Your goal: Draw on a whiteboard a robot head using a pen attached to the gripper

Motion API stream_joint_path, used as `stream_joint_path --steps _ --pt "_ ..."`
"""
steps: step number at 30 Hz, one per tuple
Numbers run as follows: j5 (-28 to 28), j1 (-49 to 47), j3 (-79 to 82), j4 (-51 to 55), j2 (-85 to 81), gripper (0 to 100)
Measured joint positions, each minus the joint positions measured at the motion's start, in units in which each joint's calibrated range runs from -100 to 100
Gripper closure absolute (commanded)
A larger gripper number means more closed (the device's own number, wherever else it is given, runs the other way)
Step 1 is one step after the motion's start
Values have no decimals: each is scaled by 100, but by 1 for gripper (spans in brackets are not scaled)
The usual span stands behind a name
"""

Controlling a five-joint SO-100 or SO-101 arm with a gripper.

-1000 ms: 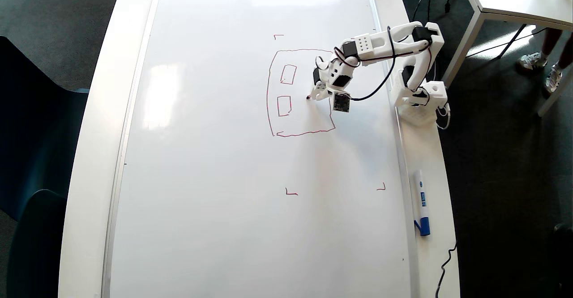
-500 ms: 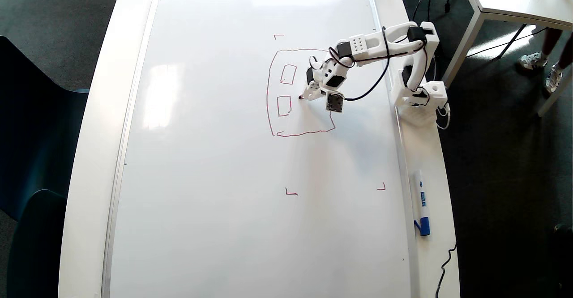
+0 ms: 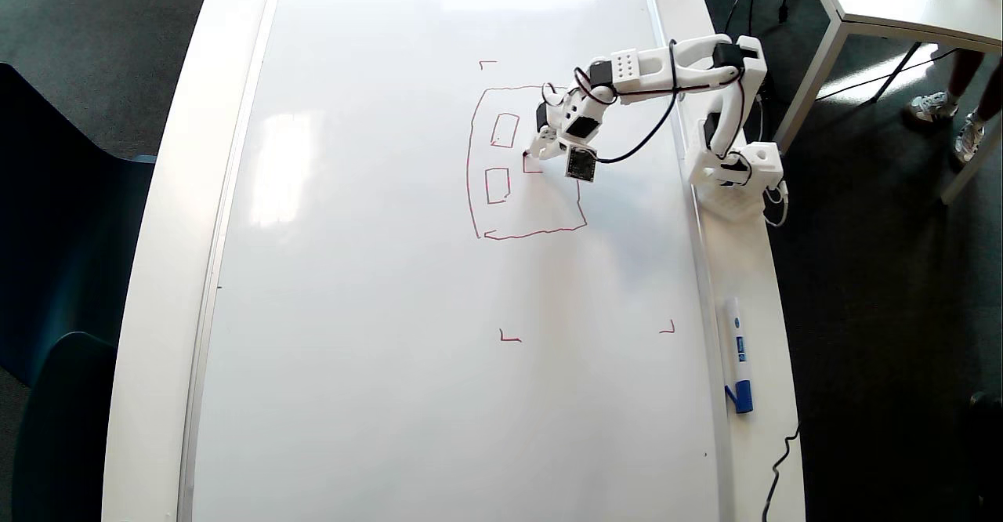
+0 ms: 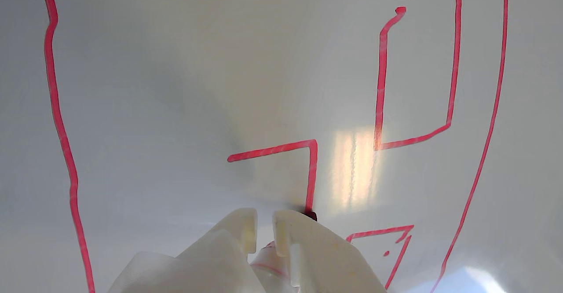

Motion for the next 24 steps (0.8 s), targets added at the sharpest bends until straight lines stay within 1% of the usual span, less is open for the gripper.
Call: stream_joint_path --steps 4,12,24 --pt "111 23 46 76 0 99" --pt "116 30 64 194 0 99" --pt "243 143 640 211 -474 99"
